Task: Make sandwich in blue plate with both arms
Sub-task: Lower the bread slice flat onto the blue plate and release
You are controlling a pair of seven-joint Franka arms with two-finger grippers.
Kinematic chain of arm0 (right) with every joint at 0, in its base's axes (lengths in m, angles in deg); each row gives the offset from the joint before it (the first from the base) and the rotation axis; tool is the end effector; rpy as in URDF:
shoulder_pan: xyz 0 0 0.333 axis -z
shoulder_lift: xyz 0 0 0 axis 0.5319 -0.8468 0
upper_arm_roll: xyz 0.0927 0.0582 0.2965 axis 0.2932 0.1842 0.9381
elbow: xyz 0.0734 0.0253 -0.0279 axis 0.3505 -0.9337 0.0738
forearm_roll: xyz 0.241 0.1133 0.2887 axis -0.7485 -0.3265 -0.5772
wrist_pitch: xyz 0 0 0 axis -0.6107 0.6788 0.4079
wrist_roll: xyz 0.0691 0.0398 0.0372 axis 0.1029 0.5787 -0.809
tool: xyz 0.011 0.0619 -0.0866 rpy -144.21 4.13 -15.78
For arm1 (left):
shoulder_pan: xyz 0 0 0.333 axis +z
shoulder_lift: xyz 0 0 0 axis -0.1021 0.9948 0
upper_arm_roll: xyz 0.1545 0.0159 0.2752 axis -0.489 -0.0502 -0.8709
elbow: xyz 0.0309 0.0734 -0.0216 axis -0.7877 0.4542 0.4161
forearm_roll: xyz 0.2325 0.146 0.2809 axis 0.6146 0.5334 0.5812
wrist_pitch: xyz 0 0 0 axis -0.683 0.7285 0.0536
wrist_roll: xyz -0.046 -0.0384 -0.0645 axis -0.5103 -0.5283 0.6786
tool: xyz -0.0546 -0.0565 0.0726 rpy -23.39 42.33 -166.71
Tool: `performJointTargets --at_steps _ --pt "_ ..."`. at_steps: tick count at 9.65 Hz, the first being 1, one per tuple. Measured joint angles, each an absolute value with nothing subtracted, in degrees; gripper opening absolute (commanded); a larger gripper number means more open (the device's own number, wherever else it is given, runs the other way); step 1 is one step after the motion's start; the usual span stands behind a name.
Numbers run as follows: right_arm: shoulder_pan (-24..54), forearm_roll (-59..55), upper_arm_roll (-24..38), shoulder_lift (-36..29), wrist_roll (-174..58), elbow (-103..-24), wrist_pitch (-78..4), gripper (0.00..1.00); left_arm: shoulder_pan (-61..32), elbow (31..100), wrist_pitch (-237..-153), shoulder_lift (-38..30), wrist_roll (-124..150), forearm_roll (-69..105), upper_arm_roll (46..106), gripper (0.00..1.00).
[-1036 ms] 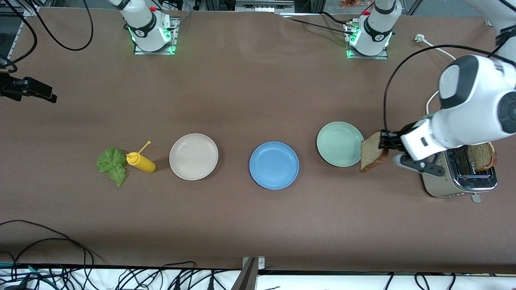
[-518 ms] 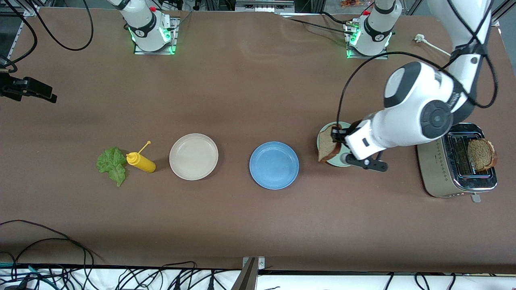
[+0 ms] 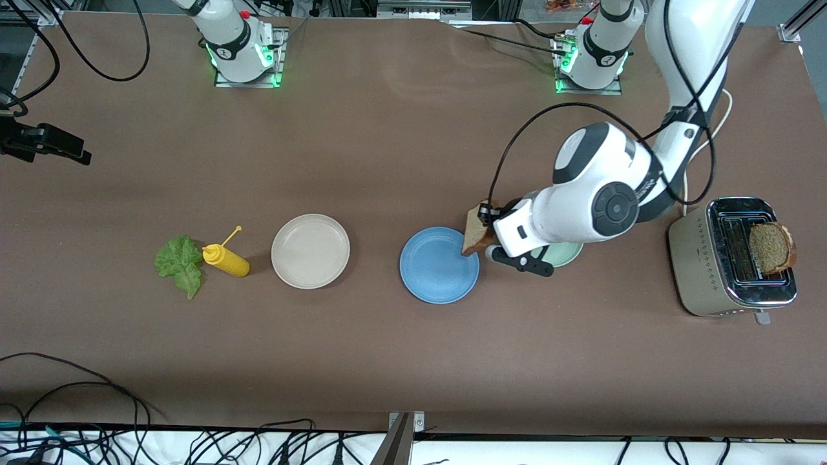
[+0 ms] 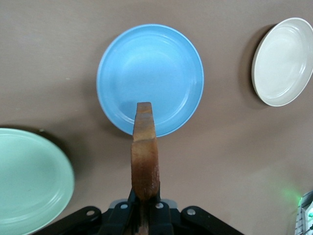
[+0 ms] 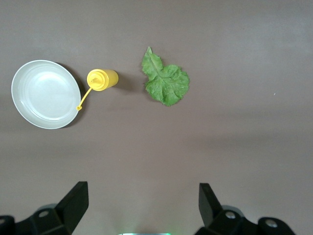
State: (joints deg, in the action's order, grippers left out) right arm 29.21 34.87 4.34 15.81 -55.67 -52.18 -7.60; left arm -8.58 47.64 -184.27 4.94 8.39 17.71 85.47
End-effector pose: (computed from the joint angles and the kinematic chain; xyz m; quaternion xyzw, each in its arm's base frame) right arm 0.5681 -0.0465 0.6000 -0.9987 0.0214 0.0471 0.0001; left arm 0.6250 -0.3073 0.3768 0.9703 -0.1098 -0.1226 0.1774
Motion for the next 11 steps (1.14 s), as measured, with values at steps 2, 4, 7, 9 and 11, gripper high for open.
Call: performJointTargets --at_steps 2,4,7,9,11 --pt "29.22 34.88 4.33 15.81 -55.67 -52.18 -7.60 1.00 -9.84 47.55 -187.63 7.40 4.67 17.17 86.31 0.00" --pt "29.22 34.88 4.32 15.81 -55.67 -52.17 -7.60 1.00 -11.19 47.50 -192.88 9.53 2.67 16.74 86.40 0.00" --pt "29.22 34.89 4.32 15.81 -55.67 -52.17 -7.60 1.00 -12.26 47.47 -200.06 13.43 1.13 13.06 86.90 0.00" --pt "29.23 34.90 4.31 15.81 -55.67 -52.17 -7.60 1.00 -13.03 47.43 -203.48 15.53 0.48 12.08 87.11 0.00" --pt "29.23 34.91 4.31 15.81 -55.67 -52.17 -7.60 1.00 -13.41 47.29 -204.56 17.03 0.48 12.08 87.11 0.00"
